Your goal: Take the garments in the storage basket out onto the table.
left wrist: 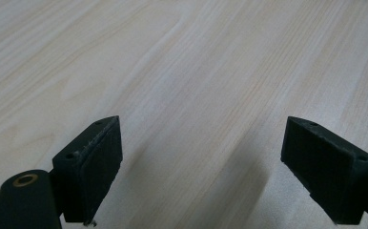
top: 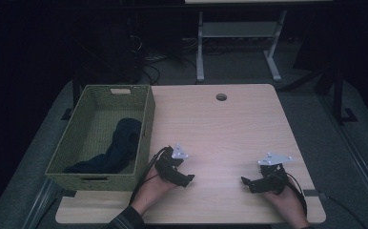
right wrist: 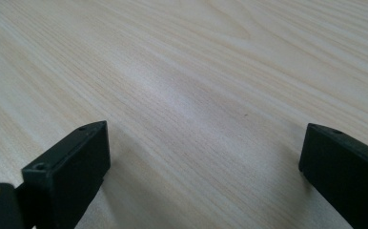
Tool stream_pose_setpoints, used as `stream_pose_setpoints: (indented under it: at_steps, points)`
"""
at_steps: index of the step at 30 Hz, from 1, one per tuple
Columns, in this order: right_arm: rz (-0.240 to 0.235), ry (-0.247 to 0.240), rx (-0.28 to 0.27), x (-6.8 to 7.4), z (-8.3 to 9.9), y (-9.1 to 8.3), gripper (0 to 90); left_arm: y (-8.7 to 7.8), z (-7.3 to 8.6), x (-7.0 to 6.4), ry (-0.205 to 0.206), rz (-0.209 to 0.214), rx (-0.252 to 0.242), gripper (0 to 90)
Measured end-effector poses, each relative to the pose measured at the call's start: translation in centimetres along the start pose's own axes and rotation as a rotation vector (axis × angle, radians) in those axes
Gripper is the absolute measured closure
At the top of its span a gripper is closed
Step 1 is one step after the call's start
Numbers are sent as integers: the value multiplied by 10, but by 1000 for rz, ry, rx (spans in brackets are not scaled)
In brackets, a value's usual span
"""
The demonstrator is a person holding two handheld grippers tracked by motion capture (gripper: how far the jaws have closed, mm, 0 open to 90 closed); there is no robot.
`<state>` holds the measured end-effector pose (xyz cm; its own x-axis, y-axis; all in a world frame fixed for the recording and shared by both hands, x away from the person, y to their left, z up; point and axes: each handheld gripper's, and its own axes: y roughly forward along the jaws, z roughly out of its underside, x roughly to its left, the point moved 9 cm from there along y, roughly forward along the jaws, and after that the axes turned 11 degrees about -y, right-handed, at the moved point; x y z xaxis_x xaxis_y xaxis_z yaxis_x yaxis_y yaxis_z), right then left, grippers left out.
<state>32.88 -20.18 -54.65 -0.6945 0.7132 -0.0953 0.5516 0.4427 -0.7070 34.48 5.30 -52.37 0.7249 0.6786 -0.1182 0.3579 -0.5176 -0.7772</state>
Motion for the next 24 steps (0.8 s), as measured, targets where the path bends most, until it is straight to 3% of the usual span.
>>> stream_pose_setpoints:
  at_steps: [14,24]
  points:
    - [0,0,0,0,0,0,28,-5,-5,-1,5,16,26,138]
    - [0,1,0,0,0,0,28,-13,-13,-2,-14,40,22,138]
